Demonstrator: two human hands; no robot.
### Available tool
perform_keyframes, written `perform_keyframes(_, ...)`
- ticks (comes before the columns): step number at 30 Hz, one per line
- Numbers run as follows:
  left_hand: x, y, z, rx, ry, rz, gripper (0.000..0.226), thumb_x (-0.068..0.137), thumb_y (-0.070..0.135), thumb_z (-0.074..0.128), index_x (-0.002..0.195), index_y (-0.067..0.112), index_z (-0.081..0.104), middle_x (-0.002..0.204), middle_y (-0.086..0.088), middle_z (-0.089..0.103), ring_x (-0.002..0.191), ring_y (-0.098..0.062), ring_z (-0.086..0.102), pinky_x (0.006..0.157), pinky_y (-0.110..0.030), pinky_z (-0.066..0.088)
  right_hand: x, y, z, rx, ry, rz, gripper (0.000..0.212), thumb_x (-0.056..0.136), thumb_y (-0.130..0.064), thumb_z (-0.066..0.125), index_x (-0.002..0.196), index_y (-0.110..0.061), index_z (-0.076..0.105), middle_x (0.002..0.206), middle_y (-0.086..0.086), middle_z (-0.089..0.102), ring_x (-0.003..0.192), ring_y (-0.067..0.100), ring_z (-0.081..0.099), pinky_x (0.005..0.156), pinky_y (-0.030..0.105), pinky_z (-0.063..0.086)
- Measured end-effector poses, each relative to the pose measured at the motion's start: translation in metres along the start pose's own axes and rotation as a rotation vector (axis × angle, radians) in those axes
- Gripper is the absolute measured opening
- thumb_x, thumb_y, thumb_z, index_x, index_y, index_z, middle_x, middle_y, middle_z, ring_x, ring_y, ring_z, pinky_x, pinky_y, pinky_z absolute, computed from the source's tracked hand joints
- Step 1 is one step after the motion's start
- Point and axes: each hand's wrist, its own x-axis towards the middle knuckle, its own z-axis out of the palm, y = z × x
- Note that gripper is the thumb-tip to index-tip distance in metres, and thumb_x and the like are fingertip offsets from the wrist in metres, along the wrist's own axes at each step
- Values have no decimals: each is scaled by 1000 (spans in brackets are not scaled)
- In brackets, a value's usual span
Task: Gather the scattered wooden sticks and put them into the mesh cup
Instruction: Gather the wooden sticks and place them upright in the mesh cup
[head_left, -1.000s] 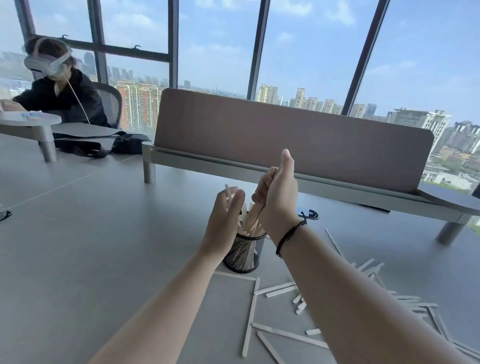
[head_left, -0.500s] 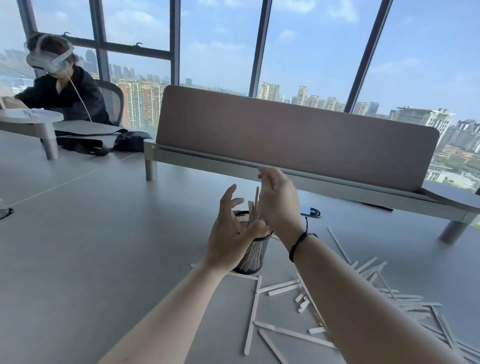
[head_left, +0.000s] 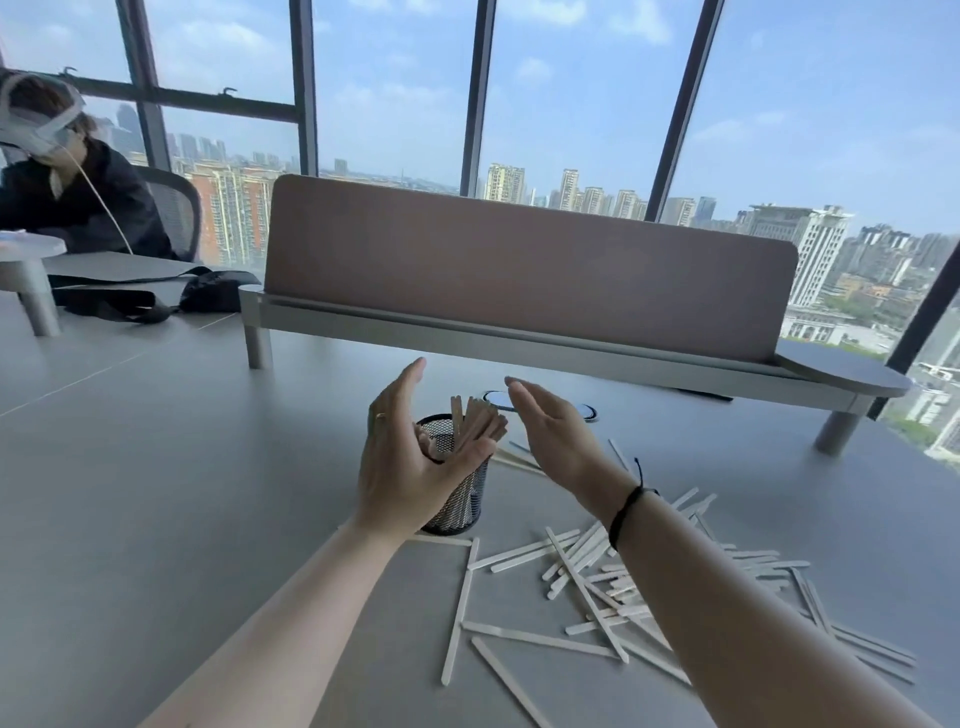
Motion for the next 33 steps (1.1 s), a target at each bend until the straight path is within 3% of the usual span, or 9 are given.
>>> perform_keyframes(3, -1, 25, -2, 194, 60, 391, 72, 83, 63, 59, 125, 4, 60, 135, -16, 55, 130, -33, 47, 110, -44, 37, -23, 30, -23, -221, -100, 56, 45, 100, -40, 53, 139, -18, 55, 135, -7, 57, 128, 9, 50, 94, 15, 30)
perform_keyframes(5, -6, 48, -1, 194, 34, 573, 44, 88, 49, 63, 97, 6, 71, 109, -11, 68, 105, -29, 62, 94, -41, 47, -45, 57, -40, -325, -201, 97, 51, 95, -47, 58, 140, -26, 54, 142, -7, 56, 130, 11, 52, 99, 19, 34)
perform_keyframes(9, -38, 78, 2, 325, -389, 602, 34, 90, 50, 63, 69, 24, 60, 59, 11, 56, 54, -12, 55, 52, -25, 38, -93, 95, -83, -499, -184, 129, 55, 87, -61, 60, 137, -39, 53, 142, -8, 56, 125, 14, 56, 105, 32, 42)
perform_keyframes(11, -54, 83, 4, 568, -612, 433, 46, 86, 72, 47, 87, 30, 64, 77, 12, 64, 72, -12, 65, 56, -27, 39, -114, 109, -107, -543, -117, 124, 56, 87, -62, 58, 137, -37, 53, 144, -7, 54, 129, 15, 53, 107, 31, 39)
perform_keyframes(13, -67, 77, 4, 753, -806, 252, 77, 79, 90, 26, 128, 38, 55, 128, 10, 61, 118, -14, 59, 83, -35, 48, -132, 124, -127, -606, -37, 128, 68, 81, -76, 48, 137, -38, 53, 148, -6, 50, 137, 15, 45, 114, 35, 33)
perform_keyframes(15, -74, 76, 2, 796, -1066, 107, 102, 66, 102, 18, 152, 47, 19, 164, 2, 23, 150, -23, 24, 117, -46, 28, -147, 139, -139, -693, 12, 178, 73, 79, -82, 39, 139, -42, 49, 155, -5, 41, 148, 17, 28, 120, 41, 20)
perform_keyframes(18, -82, 74, 3, 730, -1263, 63, 120, 49, 108, 28, 150, 56, -11, 167, 6, -17, 153, -24, -16, 124, -46, -4, -162, 153, -146, -694, 11, 299, 73, 81, -82, 35, 144, -46, 39, 163, -2, 25, 153, 20, 11, 122, 44, 8)
perform_keyframes(26, -82, 68, 21, 654, -1173, 80, 119, 48, 108, 23, 152, 56, -2, 166, 12, -13, 154, -13, -8, 124, -35, 0, -160, 155, -130, -730, 31, 235, 71, 81, -84, 24, 140, -46, 39, 151, -10, 38, 147, 11, 20, 118, 39, 17)
perform_keyframes(33, -83, 69, 60, 468, -889, 38, 96, 70, 97, 28, 147, 40, 38, 161, 10, 30, 145, -12, 33, 113, -35, 35, -156, 147, -103, -749, 58, 151, 78, 79, -85, 19, 141, -42, 39, 145, -11, 44, 143, 15, 28, 117, 40, 18)
